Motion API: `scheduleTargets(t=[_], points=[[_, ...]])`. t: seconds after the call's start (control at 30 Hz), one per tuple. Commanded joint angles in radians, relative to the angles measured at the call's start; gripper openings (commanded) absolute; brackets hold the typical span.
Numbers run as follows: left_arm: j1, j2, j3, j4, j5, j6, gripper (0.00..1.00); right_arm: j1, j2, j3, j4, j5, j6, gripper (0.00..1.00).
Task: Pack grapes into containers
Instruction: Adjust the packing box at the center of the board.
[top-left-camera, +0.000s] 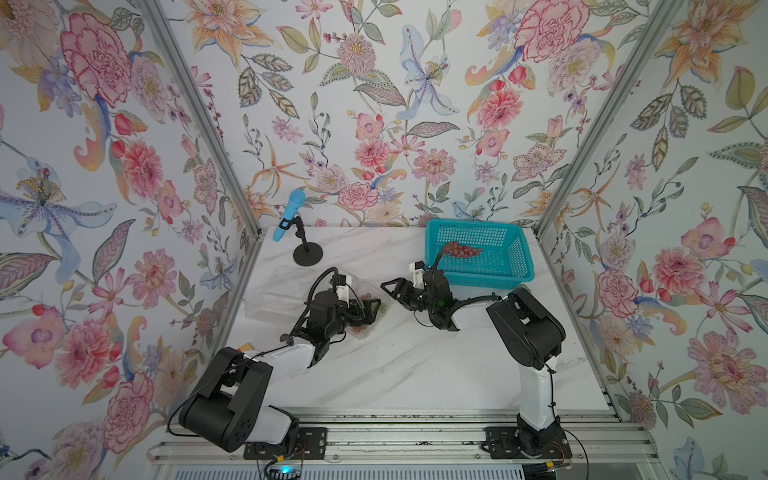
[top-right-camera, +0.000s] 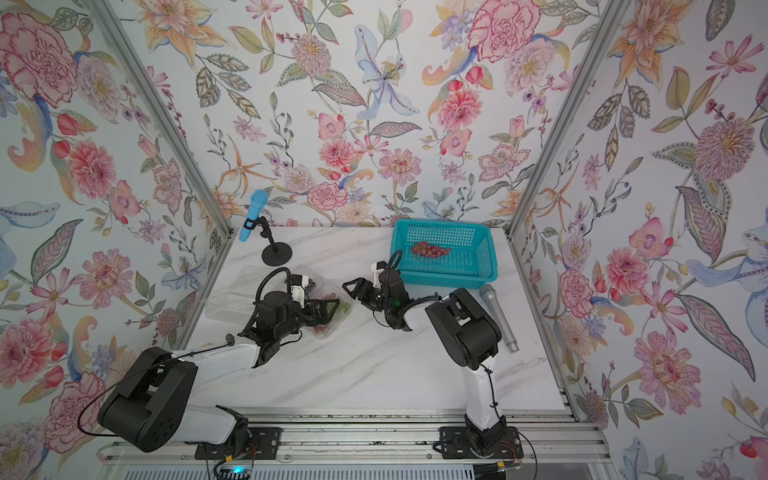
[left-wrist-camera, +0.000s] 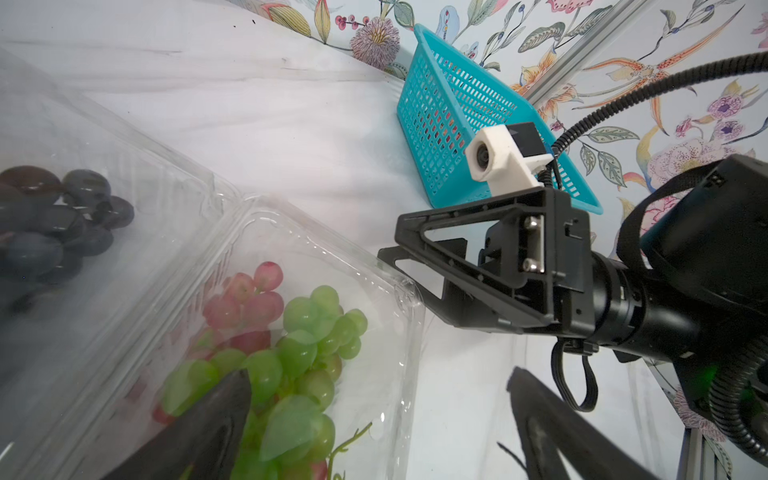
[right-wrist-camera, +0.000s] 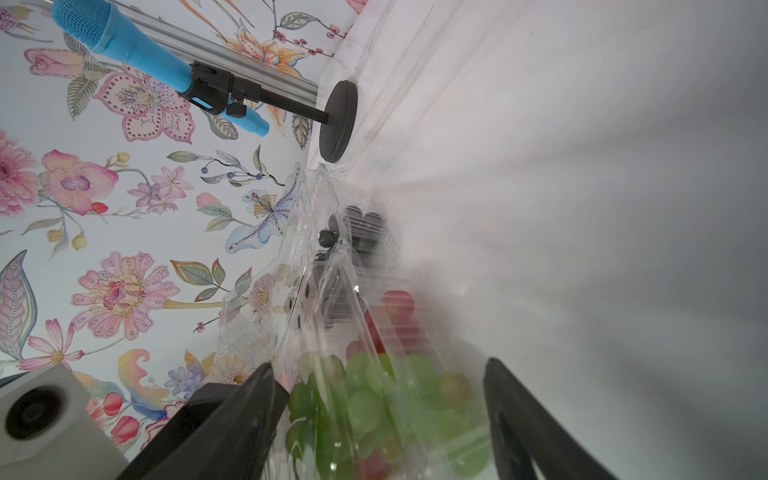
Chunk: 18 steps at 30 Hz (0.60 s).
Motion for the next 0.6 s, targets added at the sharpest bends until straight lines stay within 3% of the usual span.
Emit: scheduleTargets(t=[0.0,0.23,0.57], points=[[0.008,-0.008,0.024,-0.077,0.004,0.028,1.00,-0.021,-0.069,-0.067,0.047,-0.013,0.013,0.74],[0.006,-0.005,0.021,-0.043,0.015,0.010,1.00,-0.016,-0.111,-0.152,0.069,-0.006,-0.011,0.68],[0.004,0.002,-0.024,-0.006,0.019,-0.006,1.00,-0.017,-0.065,-0.129,0.112,-0.028,0.013,0.58]])
